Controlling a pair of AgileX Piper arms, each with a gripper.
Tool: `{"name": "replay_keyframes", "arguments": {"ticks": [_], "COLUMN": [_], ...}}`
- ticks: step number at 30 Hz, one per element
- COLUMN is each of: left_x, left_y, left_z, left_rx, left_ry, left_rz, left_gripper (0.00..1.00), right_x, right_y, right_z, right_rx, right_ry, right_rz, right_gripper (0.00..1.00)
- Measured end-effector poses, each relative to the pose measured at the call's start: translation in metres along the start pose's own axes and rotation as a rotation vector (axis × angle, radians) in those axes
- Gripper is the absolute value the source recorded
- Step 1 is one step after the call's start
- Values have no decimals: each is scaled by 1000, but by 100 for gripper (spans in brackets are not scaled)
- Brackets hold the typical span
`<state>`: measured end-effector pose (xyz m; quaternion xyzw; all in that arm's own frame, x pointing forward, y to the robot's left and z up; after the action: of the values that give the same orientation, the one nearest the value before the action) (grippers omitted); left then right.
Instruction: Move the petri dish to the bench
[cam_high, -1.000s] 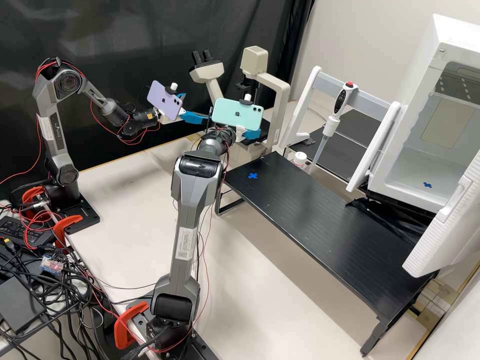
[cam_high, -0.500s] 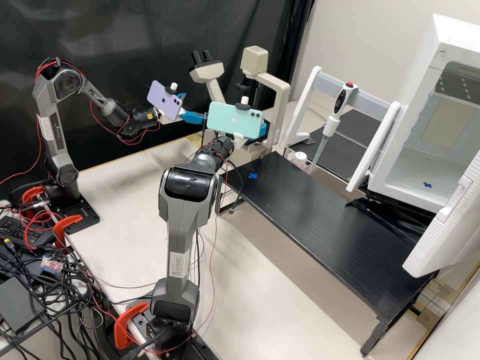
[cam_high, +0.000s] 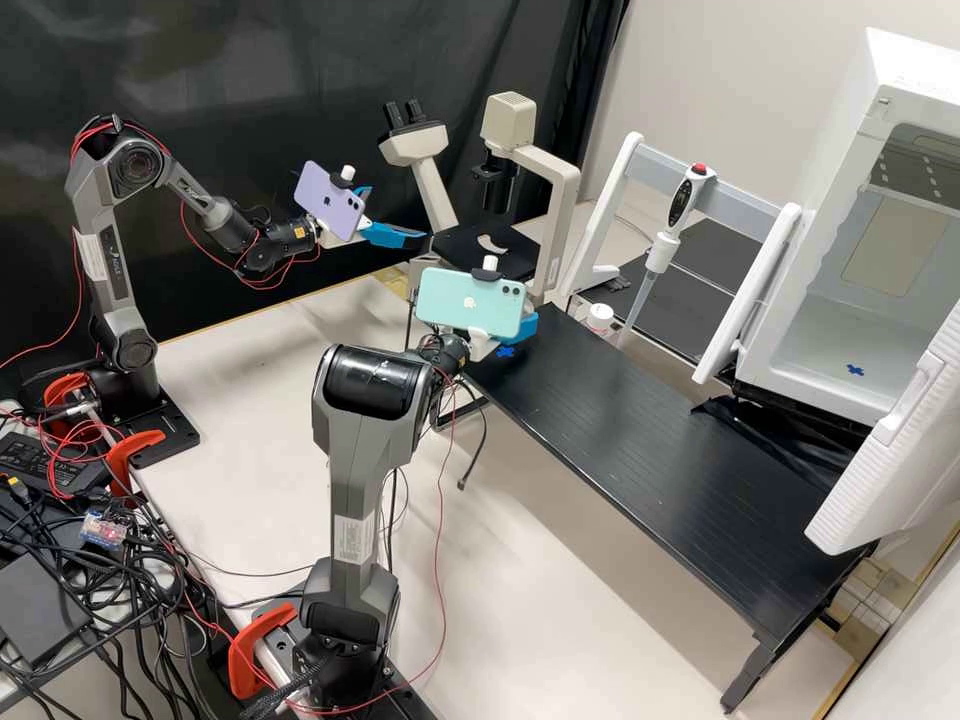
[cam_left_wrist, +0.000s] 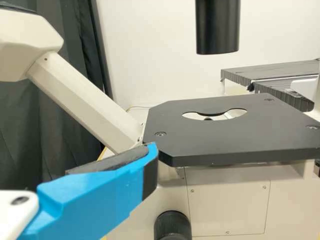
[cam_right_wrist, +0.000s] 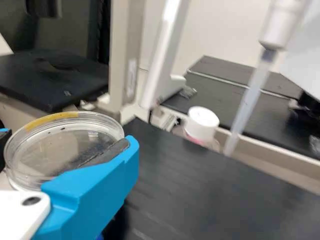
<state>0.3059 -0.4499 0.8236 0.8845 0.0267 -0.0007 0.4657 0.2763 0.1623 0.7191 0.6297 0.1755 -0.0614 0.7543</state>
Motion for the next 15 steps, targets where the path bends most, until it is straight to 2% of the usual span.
{"name": "replay_keyframes", "arguments": {"ticks": [3, 7, 11, 15], "left_x": [0, 0, 0, 0], "left_y": [0, 0, 0, 0], "left_z": [0, 0, 0, 0], "left_rx": [0, 0, 0, 0], "left_ry": [0, 0, 0, 0], "left_rz": [0, 0, 0, 0], "left_gripper": [100, 100, 100, 100], "right_x": [-5, -12, -16, -24], "right_y": [-1, 0, -1, -3], "right_z": [10, 23, 30, 35], "right_rx": [14, 0, 18, 6], "right_ry": [-9, 1, -3, 16], "right_rz": [10, 45, 65, 74], "right_gripper": [0, 0, 0, 0]}}
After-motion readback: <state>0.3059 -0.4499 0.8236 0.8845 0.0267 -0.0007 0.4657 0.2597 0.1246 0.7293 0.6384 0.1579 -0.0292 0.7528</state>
